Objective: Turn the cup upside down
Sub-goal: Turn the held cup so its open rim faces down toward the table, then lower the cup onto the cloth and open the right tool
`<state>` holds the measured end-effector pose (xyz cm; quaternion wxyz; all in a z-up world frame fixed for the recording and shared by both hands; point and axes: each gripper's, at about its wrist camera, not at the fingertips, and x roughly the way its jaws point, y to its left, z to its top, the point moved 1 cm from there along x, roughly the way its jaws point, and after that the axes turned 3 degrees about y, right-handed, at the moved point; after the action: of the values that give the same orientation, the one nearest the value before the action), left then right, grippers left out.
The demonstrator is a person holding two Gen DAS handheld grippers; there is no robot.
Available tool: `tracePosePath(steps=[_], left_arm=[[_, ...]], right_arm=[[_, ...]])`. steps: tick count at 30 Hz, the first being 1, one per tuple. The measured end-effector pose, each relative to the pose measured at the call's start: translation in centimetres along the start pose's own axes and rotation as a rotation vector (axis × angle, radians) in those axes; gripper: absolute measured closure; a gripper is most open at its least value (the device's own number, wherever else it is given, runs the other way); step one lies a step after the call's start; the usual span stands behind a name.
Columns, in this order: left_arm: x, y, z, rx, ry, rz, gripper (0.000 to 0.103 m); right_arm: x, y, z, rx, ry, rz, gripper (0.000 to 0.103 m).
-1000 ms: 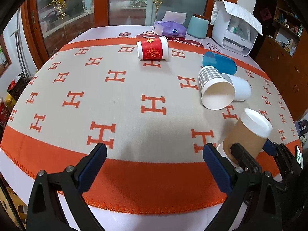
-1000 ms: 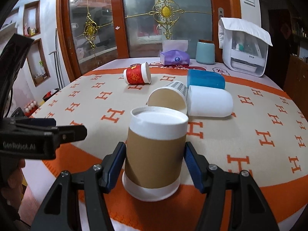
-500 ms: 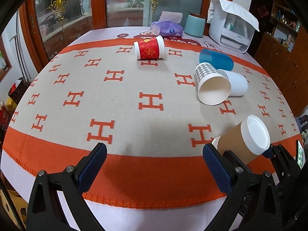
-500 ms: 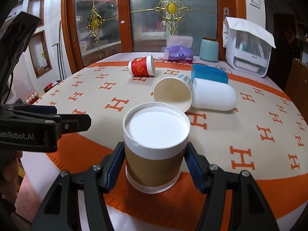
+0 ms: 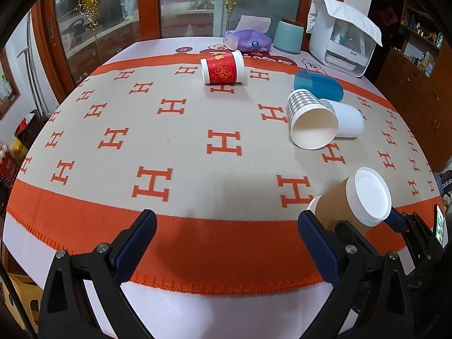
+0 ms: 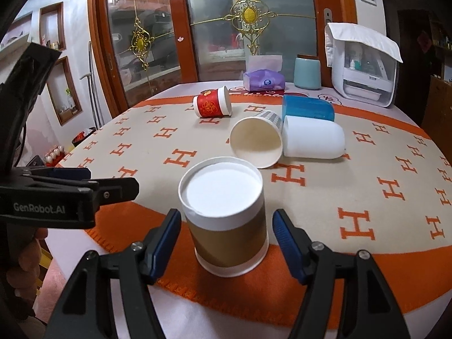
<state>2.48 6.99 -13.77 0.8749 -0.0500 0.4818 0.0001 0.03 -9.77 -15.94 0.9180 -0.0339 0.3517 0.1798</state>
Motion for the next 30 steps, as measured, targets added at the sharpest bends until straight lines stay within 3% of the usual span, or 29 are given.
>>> tracePosePath(steps=[11,17,30], left_arm=[[-1.4,-0.4,-0.8,0.007,-0.008,0.009,0.004],[-3.2,-1.0,-1.3,0.027,-0.041,0.035,0.004],[-7.9,-3.8,0.3,0.082,-0.09,0.039,0.004]], right_arm=[[-3.0,-0.4,-0.2,0.048,-0.013,0.008,0.036],[-5.2,-0.2,0.4,0.05,-0.011,-0.05,0.036],[-10.3,-1.5,4.0,0.152,0.003,-0.071,0.036]])
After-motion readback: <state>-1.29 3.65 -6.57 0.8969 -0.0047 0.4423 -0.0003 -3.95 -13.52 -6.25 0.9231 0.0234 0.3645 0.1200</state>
